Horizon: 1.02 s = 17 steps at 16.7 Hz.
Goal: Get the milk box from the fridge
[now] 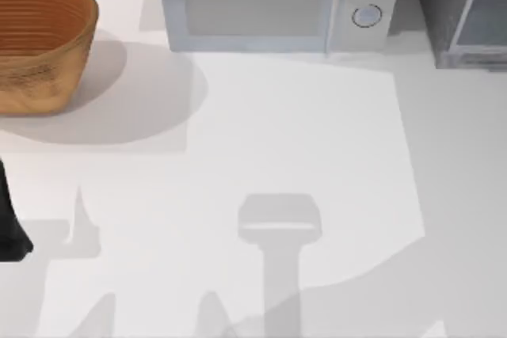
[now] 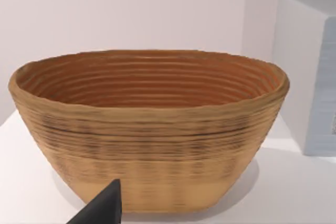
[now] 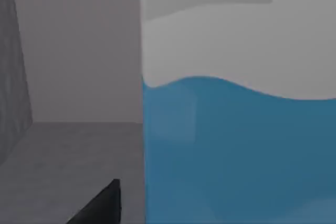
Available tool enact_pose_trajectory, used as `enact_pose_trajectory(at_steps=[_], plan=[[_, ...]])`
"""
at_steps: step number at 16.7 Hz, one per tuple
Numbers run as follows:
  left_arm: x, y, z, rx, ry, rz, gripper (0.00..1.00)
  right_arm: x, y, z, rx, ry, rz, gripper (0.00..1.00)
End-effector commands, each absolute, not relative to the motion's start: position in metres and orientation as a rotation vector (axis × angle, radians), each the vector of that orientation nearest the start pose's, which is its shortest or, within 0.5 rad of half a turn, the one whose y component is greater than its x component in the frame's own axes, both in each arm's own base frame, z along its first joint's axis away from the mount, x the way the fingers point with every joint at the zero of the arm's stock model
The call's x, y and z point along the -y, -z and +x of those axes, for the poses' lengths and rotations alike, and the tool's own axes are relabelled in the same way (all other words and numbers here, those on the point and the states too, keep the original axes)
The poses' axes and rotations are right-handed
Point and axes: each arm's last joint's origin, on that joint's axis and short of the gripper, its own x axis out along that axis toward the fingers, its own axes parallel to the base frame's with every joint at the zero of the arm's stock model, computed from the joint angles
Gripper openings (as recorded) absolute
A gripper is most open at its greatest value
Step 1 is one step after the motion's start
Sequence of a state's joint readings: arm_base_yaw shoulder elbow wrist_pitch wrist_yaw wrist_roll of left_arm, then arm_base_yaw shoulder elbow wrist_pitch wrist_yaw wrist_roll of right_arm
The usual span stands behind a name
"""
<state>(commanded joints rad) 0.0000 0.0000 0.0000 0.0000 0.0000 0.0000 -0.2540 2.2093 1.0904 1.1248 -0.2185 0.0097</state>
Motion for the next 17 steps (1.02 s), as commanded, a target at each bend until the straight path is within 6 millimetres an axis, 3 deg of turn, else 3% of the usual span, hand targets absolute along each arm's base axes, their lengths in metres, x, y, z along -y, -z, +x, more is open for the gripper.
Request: enact_pose_trajectory(at_steps=[4, 8, 17], plan=[[0.001, -0.16, 0.106, 0.0, 0.0, 0.0, 1.0, 0.099, -0.118, 0.456, 0.001, 0.01, -0.004, 1.0], [0.001, -0.16, 0.106, 0.0, 0.0, 0.0, 1.0, 0.099, -0.118, 0.457, 0.0, 0.01, -0.004, 1.0], [0.001, -0.16, 0.106, 0.0, 0.0, 0.0, 1.0, 0.099, -0.118, 0.457, 0.0, 0.01, -0.004, 0.32]])
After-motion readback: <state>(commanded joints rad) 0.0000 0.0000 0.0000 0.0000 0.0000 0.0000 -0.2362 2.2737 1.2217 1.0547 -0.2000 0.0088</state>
